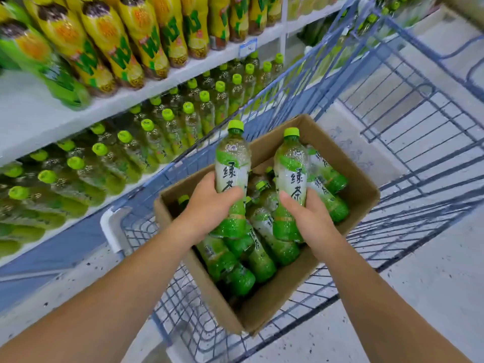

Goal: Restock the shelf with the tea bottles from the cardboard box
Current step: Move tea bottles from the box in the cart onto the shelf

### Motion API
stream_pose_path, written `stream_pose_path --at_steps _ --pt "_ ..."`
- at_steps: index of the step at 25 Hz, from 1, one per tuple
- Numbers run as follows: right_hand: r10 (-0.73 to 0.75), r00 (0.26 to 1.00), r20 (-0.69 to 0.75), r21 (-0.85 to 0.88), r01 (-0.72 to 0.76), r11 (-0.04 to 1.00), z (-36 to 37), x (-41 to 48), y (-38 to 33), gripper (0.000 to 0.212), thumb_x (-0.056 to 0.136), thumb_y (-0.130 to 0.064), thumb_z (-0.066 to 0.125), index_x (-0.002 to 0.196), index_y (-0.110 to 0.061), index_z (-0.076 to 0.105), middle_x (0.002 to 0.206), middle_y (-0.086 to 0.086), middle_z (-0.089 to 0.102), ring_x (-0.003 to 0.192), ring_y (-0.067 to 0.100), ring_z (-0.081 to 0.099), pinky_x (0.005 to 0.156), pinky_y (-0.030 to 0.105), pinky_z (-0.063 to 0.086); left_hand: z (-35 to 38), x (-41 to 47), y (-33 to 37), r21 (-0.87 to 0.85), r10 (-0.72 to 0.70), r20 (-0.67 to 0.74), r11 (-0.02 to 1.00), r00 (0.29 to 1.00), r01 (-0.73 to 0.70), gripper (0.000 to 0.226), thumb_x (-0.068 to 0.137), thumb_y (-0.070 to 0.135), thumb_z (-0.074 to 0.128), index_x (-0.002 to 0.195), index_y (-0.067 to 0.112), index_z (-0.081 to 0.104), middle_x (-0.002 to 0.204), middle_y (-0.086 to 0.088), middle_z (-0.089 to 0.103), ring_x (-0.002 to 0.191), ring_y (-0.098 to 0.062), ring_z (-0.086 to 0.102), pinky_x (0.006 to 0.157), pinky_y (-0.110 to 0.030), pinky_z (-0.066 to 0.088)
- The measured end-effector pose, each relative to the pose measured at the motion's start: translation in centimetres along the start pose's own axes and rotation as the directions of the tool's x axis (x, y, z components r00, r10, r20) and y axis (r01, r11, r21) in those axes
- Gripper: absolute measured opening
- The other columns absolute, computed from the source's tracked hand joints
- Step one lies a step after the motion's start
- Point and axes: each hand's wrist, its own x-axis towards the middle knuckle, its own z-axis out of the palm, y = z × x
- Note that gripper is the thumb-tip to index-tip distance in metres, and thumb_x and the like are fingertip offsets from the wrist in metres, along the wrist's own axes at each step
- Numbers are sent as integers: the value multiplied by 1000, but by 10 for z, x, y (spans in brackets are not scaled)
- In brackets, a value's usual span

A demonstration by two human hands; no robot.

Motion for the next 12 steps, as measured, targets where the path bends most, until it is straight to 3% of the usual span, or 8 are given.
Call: stream_pose_path --at_steps 4,7,12 --pt "-99 983 157 51 92 994 45 -25 -27 33 93 -37 64 122 -27 54 114 -9 63 104 14 61 92 42 49 -44 -43 -2 -47 27 -162 998 986 -35 28 84 27 71 111 29 61 102 6 71 88 -15 71 77 -40 60" --pt "-176 960 218 80 163 983 87 -42 -48 32 92 -34 66 120 -23 55 112 -6 65 104 15 63 98 46 49 -89 -75 -11 -47 71 -308 995 949 -90 26 86 15 72 108 23 62 95 9 70 76 -4 68 62 -25 53" --pt "-279 891 359 33 286 958 169 -65 -86 26 91 -44 66 112 -34 55 107 -12 66 99 10 65 92 44 53 -190 -118 -35 -71 81 -441 990 894 -124 30 84 15 75 110 26 64 99 4 73 87 -16 71 72 -32 56"
